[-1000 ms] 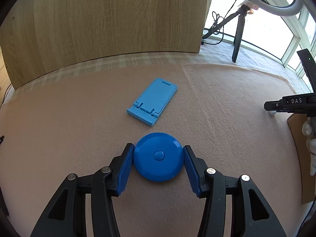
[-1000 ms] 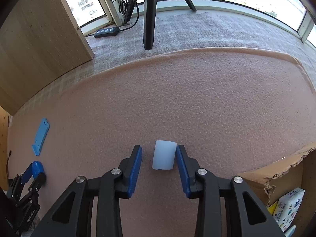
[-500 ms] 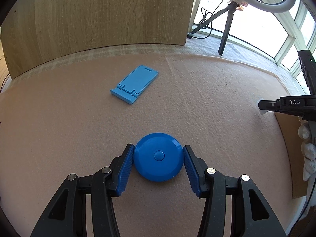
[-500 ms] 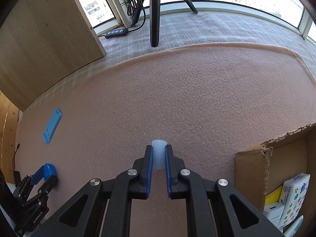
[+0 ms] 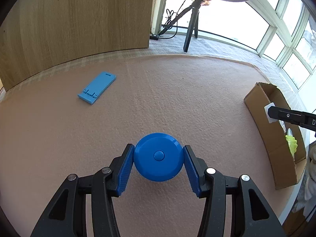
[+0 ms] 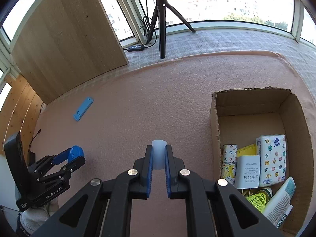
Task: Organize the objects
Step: 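Carry the tape measure and white cap into the box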
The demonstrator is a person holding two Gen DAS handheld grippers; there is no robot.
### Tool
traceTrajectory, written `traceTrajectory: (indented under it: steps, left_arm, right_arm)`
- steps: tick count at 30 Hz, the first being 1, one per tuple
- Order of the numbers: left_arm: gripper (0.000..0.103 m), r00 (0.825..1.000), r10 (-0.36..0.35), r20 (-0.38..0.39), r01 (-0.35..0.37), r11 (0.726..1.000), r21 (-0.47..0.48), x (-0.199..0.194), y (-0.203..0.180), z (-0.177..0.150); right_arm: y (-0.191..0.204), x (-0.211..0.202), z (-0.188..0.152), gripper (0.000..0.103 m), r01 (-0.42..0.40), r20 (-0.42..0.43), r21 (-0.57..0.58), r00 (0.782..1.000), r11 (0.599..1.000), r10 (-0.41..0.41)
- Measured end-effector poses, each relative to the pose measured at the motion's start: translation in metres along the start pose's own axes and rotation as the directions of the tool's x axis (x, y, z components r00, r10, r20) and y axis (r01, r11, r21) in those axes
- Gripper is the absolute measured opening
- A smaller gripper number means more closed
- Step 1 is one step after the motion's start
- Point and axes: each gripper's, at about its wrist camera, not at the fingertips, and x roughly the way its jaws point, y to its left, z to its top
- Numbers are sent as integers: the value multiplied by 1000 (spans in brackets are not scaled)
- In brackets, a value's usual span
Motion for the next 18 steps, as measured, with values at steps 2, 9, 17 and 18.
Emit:
traceTrajectory:
  steps: [2, 9, 17, 18]
  left_arm:
    - [54, 1000, -16, 11, 16, 1000, 25, -4, -17, 3]
    - [54, 996, -81, 41, 76, 990, 119, -16, -86, 17]
    - [54, 989, -137, 48, 122, 965, 232, -15, -168, 34]
    - [54, 989, -141, 46, 126, 961, 244, -14, -177, 36]
  right_arm:
    - [-8, -17, -8, 10, 10, 21, -5, 1000, 1000, -10]
    - [-43, -64, -34, 10, 85, 66, 1, 994, 996, -85]
    - [-78, -93, -59, 10, 152, 98, 32, 983, 988, -154]
    - [-82, -95, -61, 10, 156, 99, 36, 982, 987, -159]
